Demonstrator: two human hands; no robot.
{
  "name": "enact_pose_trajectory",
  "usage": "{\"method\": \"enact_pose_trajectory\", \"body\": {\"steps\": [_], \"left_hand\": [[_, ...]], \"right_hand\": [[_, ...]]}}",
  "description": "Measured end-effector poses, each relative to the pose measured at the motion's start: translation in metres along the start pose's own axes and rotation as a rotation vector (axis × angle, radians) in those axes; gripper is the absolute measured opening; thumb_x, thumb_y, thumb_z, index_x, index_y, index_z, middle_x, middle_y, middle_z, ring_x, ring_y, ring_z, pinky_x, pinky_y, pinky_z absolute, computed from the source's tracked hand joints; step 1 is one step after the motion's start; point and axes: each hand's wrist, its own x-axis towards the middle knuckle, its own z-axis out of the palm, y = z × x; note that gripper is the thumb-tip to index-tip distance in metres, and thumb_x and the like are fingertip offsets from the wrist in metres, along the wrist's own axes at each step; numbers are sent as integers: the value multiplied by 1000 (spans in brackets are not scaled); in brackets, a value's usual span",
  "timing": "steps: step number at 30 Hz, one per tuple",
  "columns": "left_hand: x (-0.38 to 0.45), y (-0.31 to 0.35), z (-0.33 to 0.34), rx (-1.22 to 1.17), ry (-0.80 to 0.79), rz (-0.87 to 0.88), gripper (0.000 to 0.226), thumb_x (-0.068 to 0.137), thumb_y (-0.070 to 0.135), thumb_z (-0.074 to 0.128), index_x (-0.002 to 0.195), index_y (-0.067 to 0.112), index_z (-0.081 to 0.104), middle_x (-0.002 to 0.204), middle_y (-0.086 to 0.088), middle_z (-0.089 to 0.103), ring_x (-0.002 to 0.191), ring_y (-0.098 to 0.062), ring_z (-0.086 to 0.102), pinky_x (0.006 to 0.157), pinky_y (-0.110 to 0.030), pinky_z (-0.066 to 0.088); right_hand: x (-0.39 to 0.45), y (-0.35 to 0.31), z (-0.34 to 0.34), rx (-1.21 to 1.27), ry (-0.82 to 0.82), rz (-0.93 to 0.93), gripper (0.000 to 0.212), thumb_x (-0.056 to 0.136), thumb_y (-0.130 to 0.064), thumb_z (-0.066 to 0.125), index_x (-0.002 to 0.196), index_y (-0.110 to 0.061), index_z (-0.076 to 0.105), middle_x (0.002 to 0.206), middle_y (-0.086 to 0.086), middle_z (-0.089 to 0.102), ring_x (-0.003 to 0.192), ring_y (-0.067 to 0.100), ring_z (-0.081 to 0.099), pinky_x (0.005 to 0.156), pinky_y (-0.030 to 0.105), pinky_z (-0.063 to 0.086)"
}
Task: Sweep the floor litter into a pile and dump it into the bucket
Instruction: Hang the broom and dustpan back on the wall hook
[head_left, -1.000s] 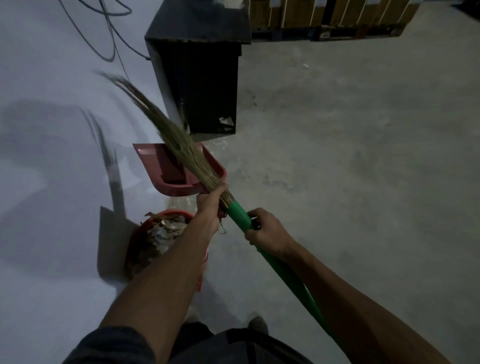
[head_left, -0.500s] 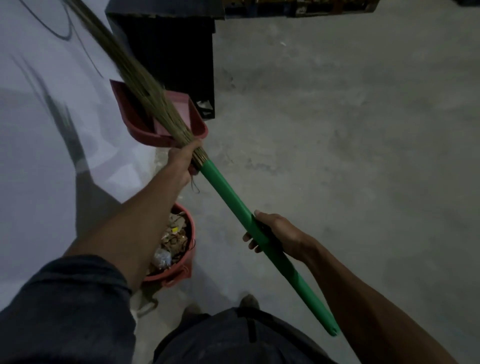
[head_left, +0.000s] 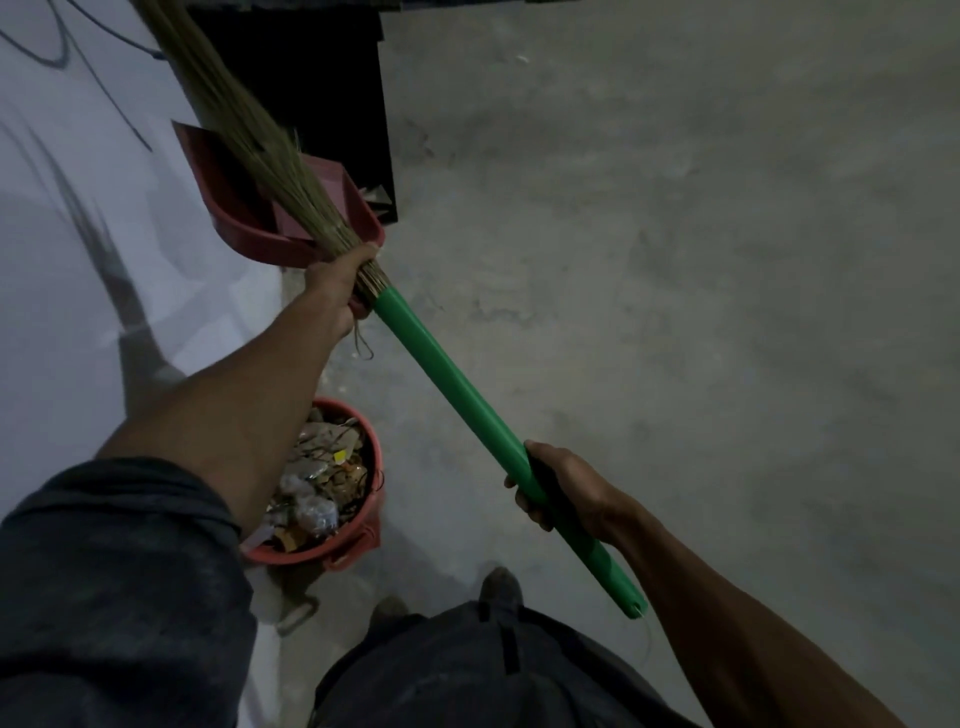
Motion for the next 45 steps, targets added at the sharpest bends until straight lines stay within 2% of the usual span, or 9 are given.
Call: {"method": "enact_pose_trajectory", "body": {"steps": [7, 11, 13, 16, 19, 23, 34, 39, 45], "left_hand": [[1, -2, -9, 13, -34, 5, 30, 75, 29, 82, 85, 18, 57, 72, 2, 59, 55, -8, 57, 50, -24, 41], [3, -4, -17, -73, -44, -41, 45, 71, 49, 81, 95, 16, 60, 76, 4, 49, 43, -4, 40, 36, -16, 26], [0, -10, -24, -83, -47, -73, 52, 75, 60, 72, 99, 15, 62, 73, 2, 39, 40, -6, 30, 32, -14, 22], [-9, -26, -38, -115, -62, -91, 53, 85, 66, 54, 94, 15, 62, 75, 2, 53, 37, -6, 32, 35, -14, 21], [-24, -48, -49, -177, -10, -152, 44, 90, 59, 52, 91, 15, 56, 63, 0, 53, 37, -8, 43, 39, -17, 28], [-64, -74, -48, -165, 29, -200, 32, 101, 33, 48, 79, 10, 49, 60, -4, 50, 30, -8, 44, 28, -10, 27], [-130, -113, -66, 59, -26, -107, 23, 96, 21, 51, 82, 4, 55, 58, -8, 56, 32, -14, 42, 33, -17, 31], [-136, -104, -68, 94, -112, -72, 24, 96, 18, 50, 79, 3, 57, 55, -8, 57, 31, -15, 41, 34, -17, 30], [-138, -94, -73, 175, -187, -32, 21, 97, 16, 50, 90, -3, 59, 62, -14, 60, 34, -18, 45, 35, -19, 33]], "right_hand": [[-3, -1, 9, 7, 98, -33, 50, 104, -40, 31, 86, -1, 59, 64, 10, 55, 49, 19, 46, 48, 28, 37], [-2, -8, 10, 32, 116, -43, 50, 104, -39, 32, 85, -1, 57, 62, 10, 53, 47, 19, 44, 47, 28, 35], [0, -15, 10, 45, 134, -63, 51, 104, -40, 31, 86, -1, 57, 62, 10, 53, 47, 19, 44, 47, 28, 35], [3, -31, 9, 71, 169, -99, 51, 104, -42, 30, 89, -1, 56, 63, 10, 52, 47, 19, 44, 49, 29, 35], [5, -52, 14, 78, 217, -148, 46, 104, -41, 33, 90, -3, 54, 64, 9, 52, 48, 18, 44, 48, 29, 36], [13, -71, 31, 141, 292, -175, 42, 103, -40, 43, 95, -1, 55, 68, 11, 54, 49, 19, 47, 46, 30, 40], [47, -94, 41, 274, 405, -95, 58, 88, -55, 63, 102, 0, 55, 68, 12, 51, 51, 20, 47, 45, 29, 42], [56, -99, 46, 314, 390, -45, 51, 85, -41, 73, 103, 4, 57, 69, 11, 48, 52, 21, 45, 47, 28, 42], [60, -100, 46, 364, 361, 38, 14, 84, -9, 65, 84, -1, 53, 61, 9, 45, 46, 17, 42, 42, 24, 39]]}}
